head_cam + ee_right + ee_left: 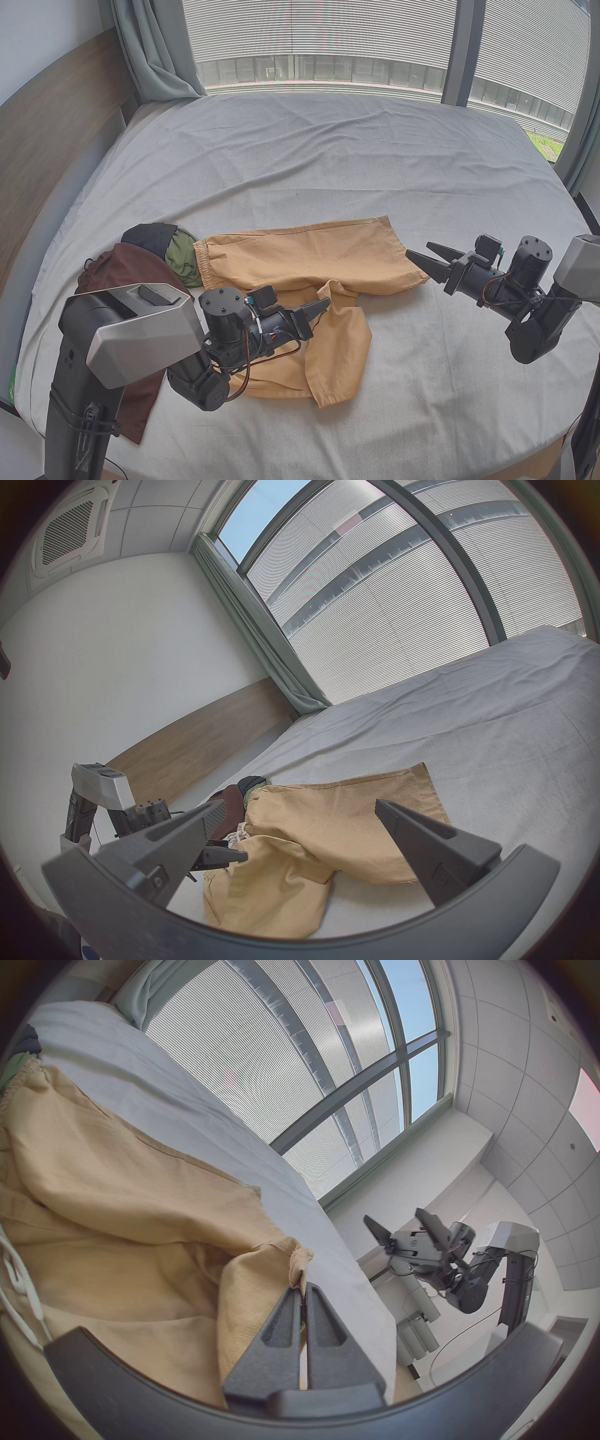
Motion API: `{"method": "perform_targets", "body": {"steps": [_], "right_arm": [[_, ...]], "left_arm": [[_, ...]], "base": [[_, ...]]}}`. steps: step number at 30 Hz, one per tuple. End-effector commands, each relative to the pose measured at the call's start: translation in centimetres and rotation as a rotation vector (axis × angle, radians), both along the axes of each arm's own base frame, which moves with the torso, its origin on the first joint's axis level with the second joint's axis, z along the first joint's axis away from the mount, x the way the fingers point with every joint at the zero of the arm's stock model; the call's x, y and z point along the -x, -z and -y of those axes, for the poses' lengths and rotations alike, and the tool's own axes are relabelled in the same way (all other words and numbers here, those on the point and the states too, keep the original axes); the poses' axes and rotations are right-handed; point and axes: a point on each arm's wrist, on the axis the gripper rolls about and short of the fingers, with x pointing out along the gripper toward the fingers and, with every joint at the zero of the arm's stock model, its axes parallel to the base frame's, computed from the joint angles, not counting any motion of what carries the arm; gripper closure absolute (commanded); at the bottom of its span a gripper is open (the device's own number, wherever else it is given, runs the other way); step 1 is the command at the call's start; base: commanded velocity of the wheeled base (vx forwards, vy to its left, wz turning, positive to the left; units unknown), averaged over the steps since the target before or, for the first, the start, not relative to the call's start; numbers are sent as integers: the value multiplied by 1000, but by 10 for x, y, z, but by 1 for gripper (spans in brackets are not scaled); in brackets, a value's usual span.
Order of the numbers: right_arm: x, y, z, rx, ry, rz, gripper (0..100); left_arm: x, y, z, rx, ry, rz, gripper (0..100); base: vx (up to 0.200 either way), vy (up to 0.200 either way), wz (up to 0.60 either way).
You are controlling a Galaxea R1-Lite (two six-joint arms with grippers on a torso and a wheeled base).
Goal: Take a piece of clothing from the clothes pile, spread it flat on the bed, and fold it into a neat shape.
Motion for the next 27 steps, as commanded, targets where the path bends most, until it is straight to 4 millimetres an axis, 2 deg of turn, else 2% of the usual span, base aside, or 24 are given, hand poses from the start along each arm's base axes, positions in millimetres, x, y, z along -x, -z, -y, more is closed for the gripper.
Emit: {"method": "perform_targets", "body": {"steps": [1, 14, 18, 27], "right_arm": [[-1, 3, 0, 3, -1, -7, 0], [-1, 2, 0, 1, 2, -5, 0], [-4, 1, 6, -1, 20, 3, 0], [-7, -1, 9, -6, 29, 10, 0]], "left_arm": [[6, -16, 13, 33, 34, 22, 100], [8, -20, 56, 56, 104, -40, 100], [10, -11, 75, 53, 140, -66, 100], [9, -3, 102, 73, 166, -106, 100]], "base": [[0, 0, 0], [0, 0, 0], [0, 0, 0], [0, 0, 0]]}}
